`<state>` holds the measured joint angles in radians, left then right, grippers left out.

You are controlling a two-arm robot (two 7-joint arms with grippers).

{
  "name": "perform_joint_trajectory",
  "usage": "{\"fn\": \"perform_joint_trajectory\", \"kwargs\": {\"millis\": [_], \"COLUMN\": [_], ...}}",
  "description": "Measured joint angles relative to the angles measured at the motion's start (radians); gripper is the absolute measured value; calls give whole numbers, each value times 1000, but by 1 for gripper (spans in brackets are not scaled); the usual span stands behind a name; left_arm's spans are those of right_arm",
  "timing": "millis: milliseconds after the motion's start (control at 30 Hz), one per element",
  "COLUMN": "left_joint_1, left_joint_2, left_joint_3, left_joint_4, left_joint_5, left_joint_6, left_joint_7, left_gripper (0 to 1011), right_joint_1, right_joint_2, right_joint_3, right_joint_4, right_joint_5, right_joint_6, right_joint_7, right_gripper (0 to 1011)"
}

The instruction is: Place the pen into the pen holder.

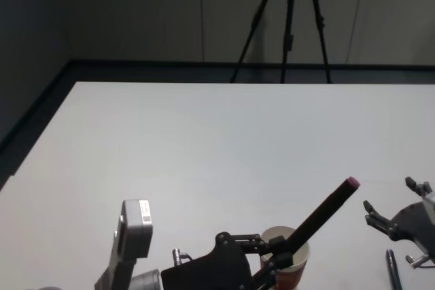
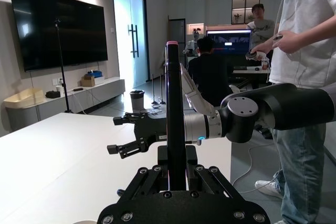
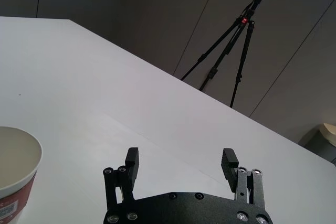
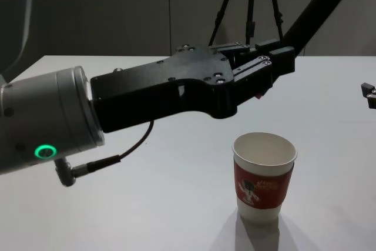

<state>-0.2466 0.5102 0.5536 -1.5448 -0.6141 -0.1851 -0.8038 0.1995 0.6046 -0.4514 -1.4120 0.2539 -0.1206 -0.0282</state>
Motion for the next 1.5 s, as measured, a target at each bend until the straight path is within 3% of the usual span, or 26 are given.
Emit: {"fn": "perform_joint_trajectory", "kwargs": {"millis": [900,1233,1500], "left_joint_1": [0,0,0], "left_joint_2": [-2,-2,-2], "left_joint_3": [-3,-3,-3], "left_joint_4": [2,2,2], "left_joint_5": [2,2,2], "left_joint_6": [0,1,2], "left_joint_7": [1,1,1], "left_gripper": [184,184,184], "right_joint_1": [0,-14,-43], "right_joint_2": [0,1,22], "right_joint_3": [0,33,68], "right_joint_4": [0,-9,-33], "right_joint_5": [0,36,117], "right_joint_6": [0,-14,-26], "right_joint_7": [0,76,194], "right_gripper": [1001,1001,1001]}}
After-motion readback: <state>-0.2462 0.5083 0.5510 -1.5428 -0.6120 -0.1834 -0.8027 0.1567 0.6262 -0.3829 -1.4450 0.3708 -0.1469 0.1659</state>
